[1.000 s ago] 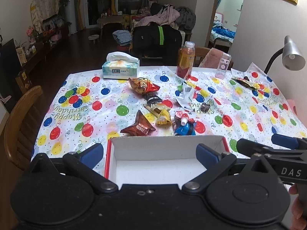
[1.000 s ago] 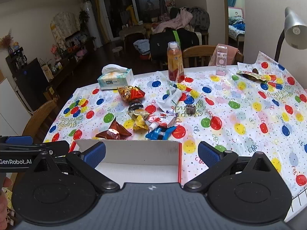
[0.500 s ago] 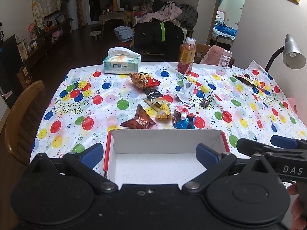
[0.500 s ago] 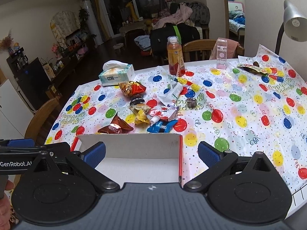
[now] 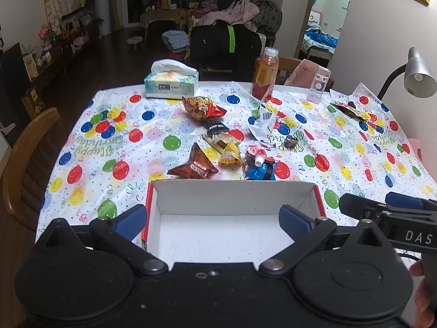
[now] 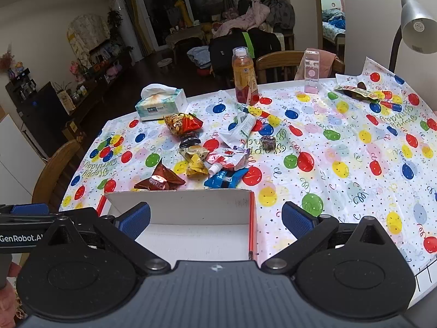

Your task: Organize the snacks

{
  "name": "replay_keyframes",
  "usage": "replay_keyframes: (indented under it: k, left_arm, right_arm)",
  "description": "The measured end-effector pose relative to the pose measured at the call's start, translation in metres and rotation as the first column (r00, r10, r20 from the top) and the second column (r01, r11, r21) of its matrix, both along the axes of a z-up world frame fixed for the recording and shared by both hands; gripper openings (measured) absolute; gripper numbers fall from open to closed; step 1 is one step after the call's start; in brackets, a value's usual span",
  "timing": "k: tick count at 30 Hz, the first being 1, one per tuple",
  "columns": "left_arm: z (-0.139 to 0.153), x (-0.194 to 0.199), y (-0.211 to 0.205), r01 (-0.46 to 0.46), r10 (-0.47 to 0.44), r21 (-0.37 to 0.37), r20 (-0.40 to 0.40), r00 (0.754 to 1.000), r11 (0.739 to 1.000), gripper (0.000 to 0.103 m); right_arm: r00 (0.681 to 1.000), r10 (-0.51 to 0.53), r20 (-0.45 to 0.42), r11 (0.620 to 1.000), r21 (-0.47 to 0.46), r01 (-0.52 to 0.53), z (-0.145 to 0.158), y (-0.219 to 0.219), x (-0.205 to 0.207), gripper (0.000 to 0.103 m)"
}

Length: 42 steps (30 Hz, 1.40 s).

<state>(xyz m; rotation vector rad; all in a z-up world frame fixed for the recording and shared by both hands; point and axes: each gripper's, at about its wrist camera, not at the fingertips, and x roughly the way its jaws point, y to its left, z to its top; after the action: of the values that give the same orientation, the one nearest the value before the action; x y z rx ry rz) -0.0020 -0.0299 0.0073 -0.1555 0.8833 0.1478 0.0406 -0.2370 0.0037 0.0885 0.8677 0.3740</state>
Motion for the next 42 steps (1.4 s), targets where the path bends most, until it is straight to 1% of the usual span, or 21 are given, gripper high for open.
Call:
replay_keyframes:
  k: [6,11,16,21,24,28,31,34,37,42]
  left_arm:
    - [-0.002,0.007,0.002,0.006,-0.006,-0.017,0.000,1.000,1.000,0.103]
    - [-0.006,0.022,0.006,0.007,-0.008,-0.014,-0.008,1.000,1.000,0.103]
    - [-0.009,0.045,0.015,0.005,-0.005,-0.015,-0.006,1.000,1.000,0.103]
    - [-0.017,0.076,0.030,-0.008,0.008,-0.004,-0.015,1.000,1.000,0.103]
    - [-0.028,0.095,0.041,-0.012,0.011,-0.017,-0.042,0.999,1.000,0.102]
    - [-0.048,0.124,0.056,-0.026,0.023,-0.032,-0.099,0.995,0.999,0.101]
    - [-0.063,0.144,0.061,-0.004,0.001,-0.023,-0.135,0.991,1.000,0.100]
    - [-0.079,0.163,0.065,0.013,-0.018,-0.030,-0.173,0.985,0.999,0.097]
    - [-0.094,0.179,0.069,0.018,-0.022,-0.018,-0.219,0.975,1.000,0.095]
    - [-0.114,0.201,0.070,0.046,-0.056,-0.043,-0.285,0.957,0.998,0.092]
  right_arm:
    - [0.999,0.011,-0.031,1.000,0.003,-0.011,-0.003,0.002,0.016,0.103]
    - [0.999,0.036,-0.022,0.999,-0.026,-0.036,-0.004,0.011,0.032,0.103]
    - [0.997,0.045,-0.059,0.999,-0.018,-0.046,-0.007,0.013,0.065,0.103]
    - [0.997,0.036,-0.075,0.998,-0.050,-0.040,-0.018,0.017,0.103,0.103]
    - [0.993,0.037,-0.116,0.997,-0.057,-0.044,-0.029,0.018,0.126,0.103]
    - [0.982,0.038,-0.183,0.997,-0.062,-0.050,-0.046,0.022,0.161,0.103]
    - [0.967,0.020,-0.255,0.998,-0.054,-0.035,-0.061,0.026,0.190,0.103]
    - [0.954,-0.007,-0.299,0.998,-0.061,-0.012,-0.076,0.034,0.216,0.103]
    - [0.942,-0.026,-0.333,0.997,-0.074,0.002,-0.091,0.045,0.237,0.103]
    - [0.910,-0.066,-0.409,0.995,-0.096,0.029,-0.122,0.060,0.269,0.103]
